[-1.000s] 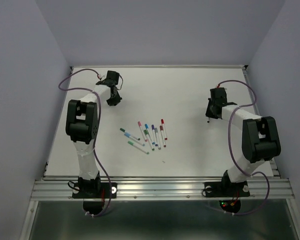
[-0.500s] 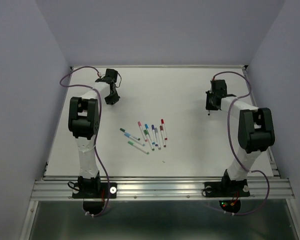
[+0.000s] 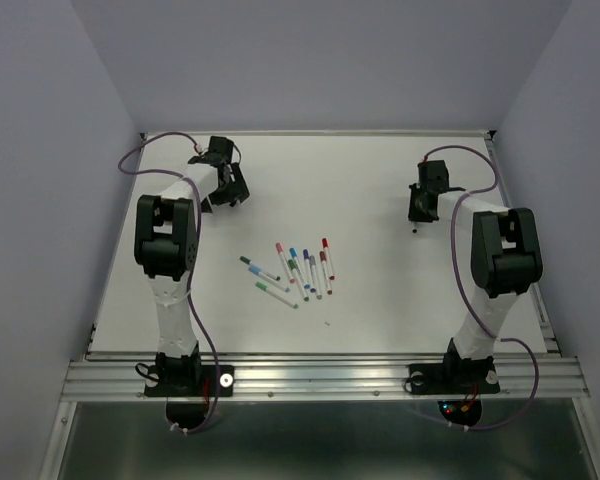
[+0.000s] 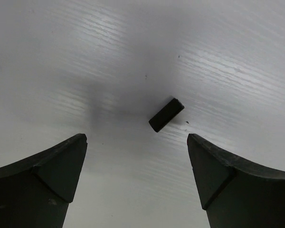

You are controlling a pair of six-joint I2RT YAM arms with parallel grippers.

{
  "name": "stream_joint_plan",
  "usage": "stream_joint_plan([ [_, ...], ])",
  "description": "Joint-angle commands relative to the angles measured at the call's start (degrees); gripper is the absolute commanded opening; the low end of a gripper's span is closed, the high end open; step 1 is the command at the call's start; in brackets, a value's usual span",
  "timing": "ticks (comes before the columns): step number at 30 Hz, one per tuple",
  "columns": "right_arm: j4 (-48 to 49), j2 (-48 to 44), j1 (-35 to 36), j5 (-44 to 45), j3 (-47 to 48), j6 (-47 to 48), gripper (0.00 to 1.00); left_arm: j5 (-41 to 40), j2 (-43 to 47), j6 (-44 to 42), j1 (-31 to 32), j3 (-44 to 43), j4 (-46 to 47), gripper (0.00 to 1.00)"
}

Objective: Open the pen caps

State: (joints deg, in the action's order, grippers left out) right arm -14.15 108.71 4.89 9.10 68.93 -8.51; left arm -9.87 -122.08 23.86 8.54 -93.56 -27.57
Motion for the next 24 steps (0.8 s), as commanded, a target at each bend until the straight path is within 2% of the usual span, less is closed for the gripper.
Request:
stream_joint_plan([
  [1, -0.17, 0.98, -0.14, 0.92, 2.09, -1.94, 0.25, 0.81, 10.96, 0.05, -0.19, 1.44, 1.64, 0.99],
  [8, -0.88, 0.37, -0.14, 1.27, 1.83, -2.74, 0.39, 1.78, 22.83, 1.54, -0.27, 8.73, 4.27, 0.99],
  [9, -1.14, -0.42, -0.14, 1.44, 1.91, -2.65, 0.55, 2.83, 24.07, 1.8, -0.27, 10.66, 4.72, 0.99],
  [11, -1.58, -1.56, -0.14, 1.97, 2.18, -2.3, 0.69, 3.54, 27.5, 2.16, -0.19, 12.25, 5.16, 0.99],
  [12, -2.28, -3.05, -0.14, 2.23, 2.7, -1.95, 0.83, 3.98, 28.64, 2.68, -0.27, 13.91, 5.42, 0.99],
  [13, -2.46, -4.02, -0.14, 2.15, 2.79, -1.6, 0.88, 4.24, 31.35, 2.86, -0.27, 14.97, 5.77, 0.99],
  [14, -3.07, -5.07, -0.14, 1.71, 2.88, -1.25, 1.0, 4.5, 32.94, 3.04, -0.27, 16.03, 6.73, 0.99],
  [20, -3.86, -15.09, 1.52, -6.64, -1.33, -2.29, 1.0, 8.72, 43.41, 4.53, -0.27, 24.2, 9.81, 0.99],
  [22, -3.86, -19.48, 4.42, -5.33, -3.17, -2.73, 1.0, 9.43, 45.61, 4.88, -0.27, 27.36, 11.13, 0.99],
  [24, -4.39, -22.55, 10.47, -3.58, -5.55, -3.17, 1.0, 9.52, 48.16, 5.41, -0.27, 29.65, 11.4, 0.99],
])
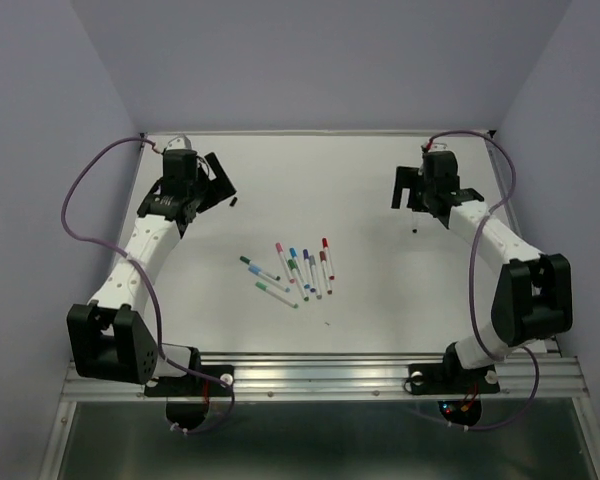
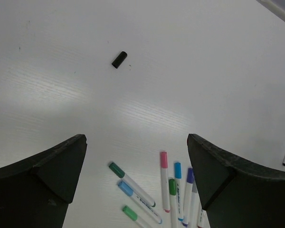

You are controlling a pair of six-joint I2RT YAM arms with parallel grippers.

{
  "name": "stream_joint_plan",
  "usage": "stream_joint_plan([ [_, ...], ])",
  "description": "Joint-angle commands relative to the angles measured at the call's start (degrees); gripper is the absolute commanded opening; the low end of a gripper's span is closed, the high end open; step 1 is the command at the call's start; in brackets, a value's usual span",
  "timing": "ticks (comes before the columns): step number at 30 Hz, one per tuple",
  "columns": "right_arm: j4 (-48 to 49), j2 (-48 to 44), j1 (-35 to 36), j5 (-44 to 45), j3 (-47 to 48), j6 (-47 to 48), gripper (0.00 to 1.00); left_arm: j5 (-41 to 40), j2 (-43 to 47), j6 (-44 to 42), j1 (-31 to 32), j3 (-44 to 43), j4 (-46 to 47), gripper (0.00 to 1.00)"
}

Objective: Open the pen caps

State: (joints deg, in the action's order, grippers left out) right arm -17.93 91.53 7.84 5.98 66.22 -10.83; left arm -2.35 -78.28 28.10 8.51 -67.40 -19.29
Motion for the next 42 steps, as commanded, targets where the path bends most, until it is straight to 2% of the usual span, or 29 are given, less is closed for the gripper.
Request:
stream_joint_plan([
  [1, -0.96, -6.0, 9.55, -0.09, -3.19, -0.86, 1.0, 2.0, 4.97, 1.34, -0.25, 4.02, 3.12, 0.99],
  [5, -2.02, -6.62, 20.52, 2.98, -3.64, -3.58, 1.0, 2.09, 7.53, 1.78, -0.25, 6.4, 3.64, 0.99],
  [12, -2.63, -0.3, 30.38, 10.02, -0.66, -4.99, 1.0, 2.96, 8.76, 1.87, -0.25, 8.6, 3.56, 0.99],
  [20, -3.77, 7.08, 32.95, 10.98, 1.02, -5.96, 1.0, 2.96, 8.67, 1.52, -0.25, 9.04, 3.91, 0.99],
  [42, -3.86, 13.06, 34.53, 11.51, 1.9, -6.31, 1.0, 2.96, 8.58, 1.17, -0.25, 9.3, 4.0, 0.99],
])
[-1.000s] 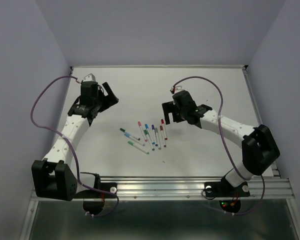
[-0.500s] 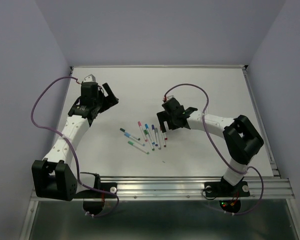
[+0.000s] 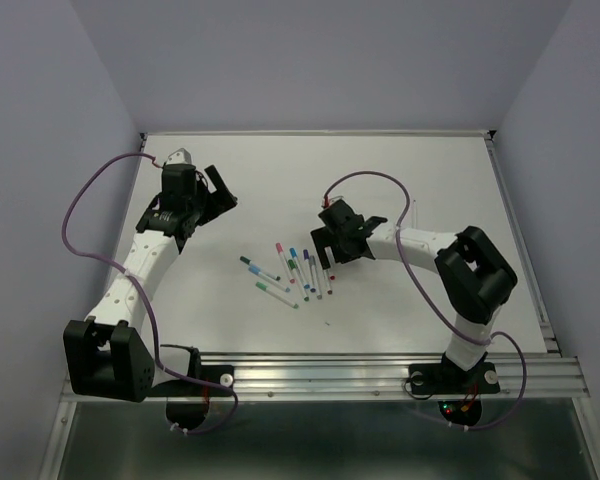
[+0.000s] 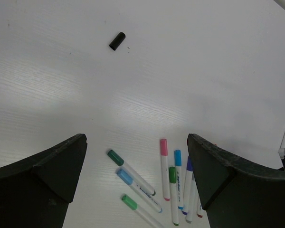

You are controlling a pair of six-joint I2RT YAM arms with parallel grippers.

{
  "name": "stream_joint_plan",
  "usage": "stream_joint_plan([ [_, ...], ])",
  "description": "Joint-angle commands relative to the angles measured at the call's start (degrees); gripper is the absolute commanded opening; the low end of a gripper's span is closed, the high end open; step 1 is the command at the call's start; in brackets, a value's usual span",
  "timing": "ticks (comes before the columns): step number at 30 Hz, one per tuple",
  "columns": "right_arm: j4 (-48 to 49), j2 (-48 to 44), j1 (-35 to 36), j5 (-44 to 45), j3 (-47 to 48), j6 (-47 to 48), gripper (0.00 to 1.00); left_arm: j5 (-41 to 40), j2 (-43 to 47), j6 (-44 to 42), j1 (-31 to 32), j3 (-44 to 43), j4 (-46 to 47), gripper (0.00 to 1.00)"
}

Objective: Open the pen caps

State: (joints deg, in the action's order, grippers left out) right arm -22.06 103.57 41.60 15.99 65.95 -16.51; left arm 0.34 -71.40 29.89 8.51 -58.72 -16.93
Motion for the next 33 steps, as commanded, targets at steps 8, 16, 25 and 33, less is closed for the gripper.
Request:
stream_joint_plan([
  [8, 0.09, 3.39, 2.42, 3.08, 2.16, -1.06, 1.0, 0.28, 1.79, -0.62, -0.25, 0.62, 1.64, 0.99],
  [16, 0.88, 5.42, 2.43, 1.41, 1.81, -1.59, 0.66, 0.28, 1.7, -0.62, -0.25, 0.71, 1.63, 0.99],
  [25, 2.55, 6.55, 2.43, -3.33, -0.12, -2.65, 0.37, -1.56, 1.79, -0.71, -0.25, 0.62, 1.28, 0.99],
  [33, 2.55, 6.65, 2.43, -4.13, -2.41, -3.79, 0.04, -2.18, 2.14, -0.71, -0.25, 0.36, 0.93, 0.99],
])
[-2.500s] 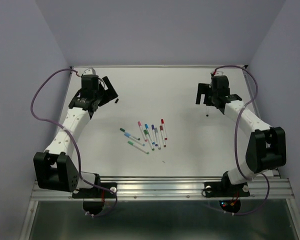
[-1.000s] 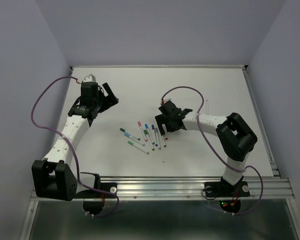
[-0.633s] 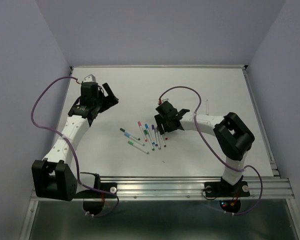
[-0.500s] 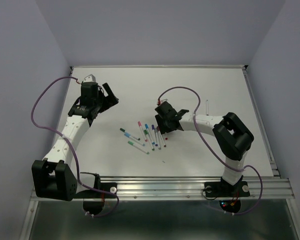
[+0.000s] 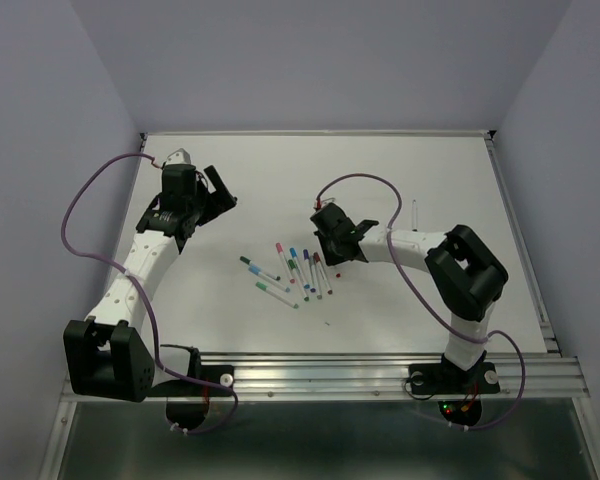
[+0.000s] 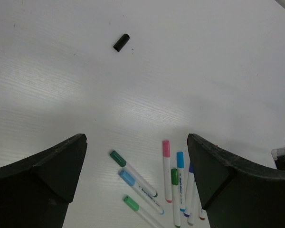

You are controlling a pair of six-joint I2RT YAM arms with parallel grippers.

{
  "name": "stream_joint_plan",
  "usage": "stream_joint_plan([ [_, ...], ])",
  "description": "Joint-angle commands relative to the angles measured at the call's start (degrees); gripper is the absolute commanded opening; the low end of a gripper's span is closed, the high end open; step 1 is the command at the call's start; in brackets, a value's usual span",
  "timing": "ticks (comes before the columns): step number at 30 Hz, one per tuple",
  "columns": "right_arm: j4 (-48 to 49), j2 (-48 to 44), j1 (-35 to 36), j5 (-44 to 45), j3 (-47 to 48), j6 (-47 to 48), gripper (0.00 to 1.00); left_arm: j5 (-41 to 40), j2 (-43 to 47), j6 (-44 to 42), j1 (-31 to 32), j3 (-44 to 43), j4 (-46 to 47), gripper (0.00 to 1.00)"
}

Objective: Open the pen caps

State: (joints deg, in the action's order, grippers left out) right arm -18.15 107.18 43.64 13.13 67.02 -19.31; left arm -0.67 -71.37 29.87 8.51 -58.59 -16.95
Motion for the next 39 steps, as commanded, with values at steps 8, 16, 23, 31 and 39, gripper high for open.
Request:
stream_joint_plan([
  [8, 0.66, -3.1, 0.4, 4.37, -3.22, 2.08, 0.01, 3.02, 2.64, -1.04, -0.25, 0.49, 2.01, 0.99],
  [16, 9.01, -18.3, -0.75, -3.43, -4.61, 7.18, 0.01, 16.13, 3.96, -1.39, 2.47, 1.9, 8.95, 0.99],
  [23, 13.58, -26.93, -0.75, -19.42, -8.66, 7.45, 0.01, 24.83, 4.32, 2.03, 11.51, 3.13, 20.28, 0.99],
  [31, 17.54, -31.94, -0.75, -27.18, -9.72, 5.16, 0.01, 26.95, 1.33, 4.85, 16.36, 2.78, 26.62, 0.99],
  [39, 19.54, -34.14, -1.27, -26.66, -9.02, 3.58, 0.01, 28.26, 0.36, 6.16, 17.94, 3.48, 28.9, 0.94],
])
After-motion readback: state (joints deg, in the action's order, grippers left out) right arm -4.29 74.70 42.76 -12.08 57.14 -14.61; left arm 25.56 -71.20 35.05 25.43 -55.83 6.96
